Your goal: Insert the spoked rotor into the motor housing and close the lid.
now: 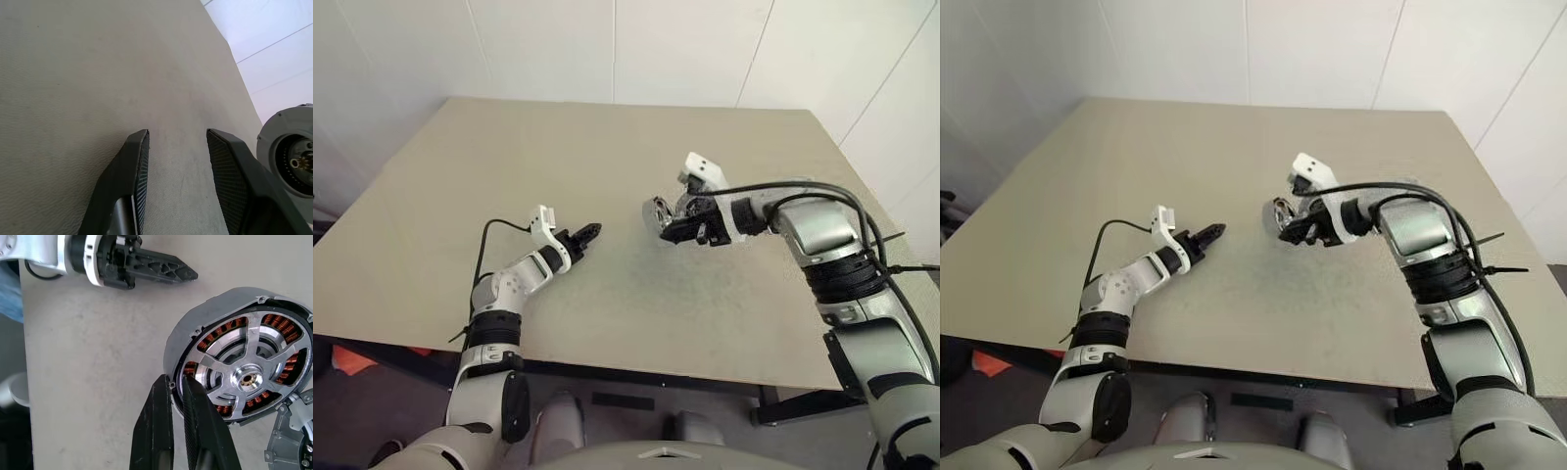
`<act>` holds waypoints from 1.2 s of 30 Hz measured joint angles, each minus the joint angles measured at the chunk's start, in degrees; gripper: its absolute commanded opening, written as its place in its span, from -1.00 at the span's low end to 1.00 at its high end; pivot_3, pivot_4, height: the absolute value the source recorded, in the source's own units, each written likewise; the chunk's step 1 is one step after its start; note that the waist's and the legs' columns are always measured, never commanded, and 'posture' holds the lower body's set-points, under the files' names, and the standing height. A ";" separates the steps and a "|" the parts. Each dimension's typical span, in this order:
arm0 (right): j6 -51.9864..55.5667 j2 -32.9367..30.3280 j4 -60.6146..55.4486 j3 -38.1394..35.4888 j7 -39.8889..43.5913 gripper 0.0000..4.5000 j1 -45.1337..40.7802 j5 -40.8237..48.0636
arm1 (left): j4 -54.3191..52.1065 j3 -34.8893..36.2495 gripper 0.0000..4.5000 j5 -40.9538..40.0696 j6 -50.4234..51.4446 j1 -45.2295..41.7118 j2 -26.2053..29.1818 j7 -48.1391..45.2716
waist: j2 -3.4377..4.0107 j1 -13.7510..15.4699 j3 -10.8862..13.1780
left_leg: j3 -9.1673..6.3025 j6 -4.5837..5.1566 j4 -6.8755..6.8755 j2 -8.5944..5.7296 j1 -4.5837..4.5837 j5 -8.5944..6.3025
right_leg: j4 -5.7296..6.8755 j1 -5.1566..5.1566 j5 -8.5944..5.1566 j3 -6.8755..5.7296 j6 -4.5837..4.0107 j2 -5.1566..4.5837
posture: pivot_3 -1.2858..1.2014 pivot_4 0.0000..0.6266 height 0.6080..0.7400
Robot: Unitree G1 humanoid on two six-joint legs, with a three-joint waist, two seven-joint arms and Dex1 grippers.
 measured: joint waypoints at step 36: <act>28.39 23.06 16.72 -14.48 -52.10 -1.00 -7.34 20.06 | -9.23 5.75 -0.12 -3.93 -0.69 6.69 4.33 4.15 | -0.01 2.43 -0.06 | -0.09 -1.61 -0.53 -0.01 0.85 0.74 | 0.16 0.59 0.15 0.06 0.33 -0.02 | 0.03 -1.00 1.00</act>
